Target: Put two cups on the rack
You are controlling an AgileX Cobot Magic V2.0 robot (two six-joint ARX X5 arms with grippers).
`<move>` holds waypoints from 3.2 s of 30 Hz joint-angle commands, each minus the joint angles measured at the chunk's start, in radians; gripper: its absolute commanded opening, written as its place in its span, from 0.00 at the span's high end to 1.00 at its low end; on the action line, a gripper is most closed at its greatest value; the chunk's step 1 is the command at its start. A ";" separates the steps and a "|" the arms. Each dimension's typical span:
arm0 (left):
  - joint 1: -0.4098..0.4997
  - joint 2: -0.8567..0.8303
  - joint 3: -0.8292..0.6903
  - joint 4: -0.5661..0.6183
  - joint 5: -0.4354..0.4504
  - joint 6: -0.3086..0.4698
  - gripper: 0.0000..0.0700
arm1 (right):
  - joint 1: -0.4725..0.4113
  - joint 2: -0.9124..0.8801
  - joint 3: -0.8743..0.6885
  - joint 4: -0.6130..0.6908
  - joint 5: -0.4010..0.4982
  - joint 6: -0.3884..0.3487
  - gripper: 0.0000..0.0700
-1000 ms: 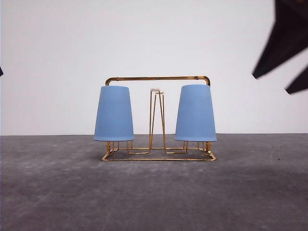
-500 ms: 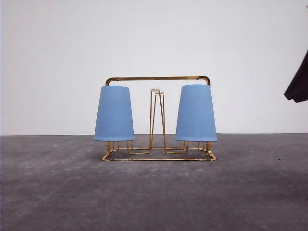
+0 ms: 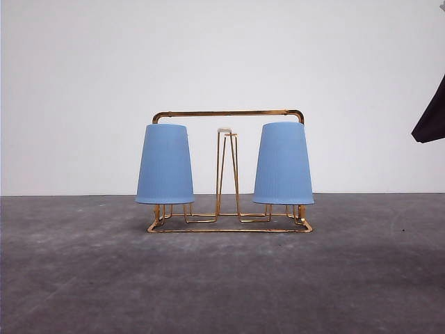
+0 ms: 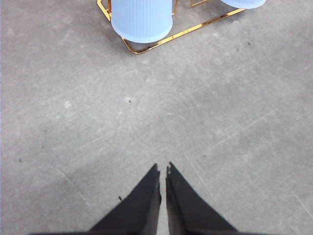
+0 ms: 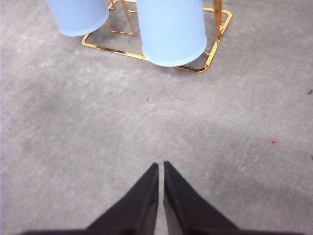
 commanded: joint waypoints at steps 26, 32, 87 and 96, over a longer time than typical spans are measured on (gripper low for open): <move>0.282 -0.694 -0.676 0.582 -0.159 -0.125 1.00 | 0.005 0.003 0.010 0.011 0.003 0.004 0.98; 0.299 -0.694 -0.679 0.562 -0.165 -0.118 1.00 | 0.005 0.003 0.010 0.010 0.003 0.004 0.98; 0.299 -0.692 -0.678 0.563 -0.165 -0.118 1.00 | -0.441 -0.638 -0.442 0.249 0.141 -0.113 0.98; 0.299 -0.692 -0.678 0.563 -0.165 -0.118 1.00 | -0.441 -0.638 -0.442 0.249 0.142 -0.114 0.98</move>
